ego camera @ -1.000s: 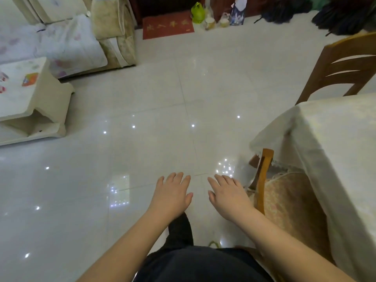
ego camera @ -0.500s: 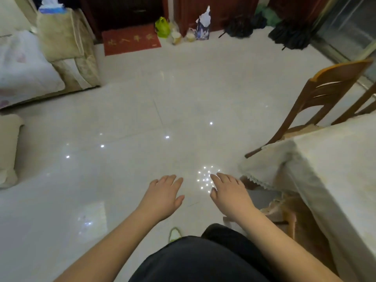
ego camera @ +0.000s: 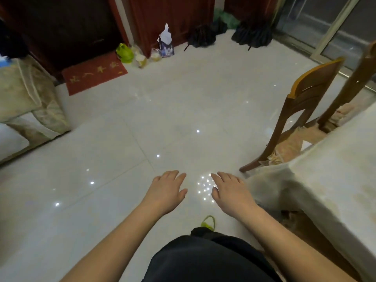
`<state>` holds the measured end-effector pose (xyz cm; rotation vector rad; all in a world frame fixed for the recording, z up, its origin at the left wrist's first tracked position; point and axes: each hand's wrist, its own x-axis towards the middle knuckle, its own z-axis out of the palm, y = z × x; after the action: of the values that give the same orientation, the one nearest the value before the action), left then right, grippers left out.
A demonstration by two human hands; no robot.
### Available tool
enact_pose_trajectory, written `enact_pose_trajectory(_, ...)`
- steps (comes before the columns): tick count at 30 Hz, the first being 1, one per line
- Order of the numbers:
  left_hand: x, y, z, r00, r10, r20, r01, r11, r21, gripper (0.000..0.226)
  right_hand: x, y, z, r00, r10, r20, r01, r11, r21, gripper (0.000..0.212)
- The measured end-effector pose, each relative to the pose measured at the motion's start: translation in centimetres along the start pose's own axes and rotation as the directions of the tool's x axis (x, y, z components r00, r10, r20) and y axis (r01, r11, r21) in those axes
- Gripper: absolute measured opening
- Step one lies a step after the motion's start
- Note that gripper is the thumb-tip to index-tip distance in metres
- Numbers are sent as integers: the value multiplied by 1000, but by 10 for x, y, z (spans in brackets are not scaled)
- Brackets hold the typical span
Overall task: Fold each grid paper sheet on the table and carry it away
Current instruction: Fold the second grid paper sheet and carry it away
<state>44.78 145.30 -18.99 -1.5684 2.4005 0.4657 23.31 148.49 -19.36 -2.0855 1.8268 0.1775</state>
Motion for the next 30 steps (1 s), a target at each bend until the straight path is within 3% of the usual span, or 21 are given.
enact_pose_trajectory(18, 278, -1, -113, 945, 327, 29, -328, 941, 79, 58, 181, 100, -83, 944, 327, -43, -319, 939, 131, 51)
enact_pose_trajectory(24, 373, -18, -155, 874, 484, 40, -485, 866, 117, 58, 252, 122, -117, 865, 499, -53, -482, 856, 190, 52)
enact_pose_trajectory(30, 444, -3, -192, 762, 639, 101, -647, 747, 156, 58, 280, 147, -151, 739, 667, -92, -630, 733, 257, 53)
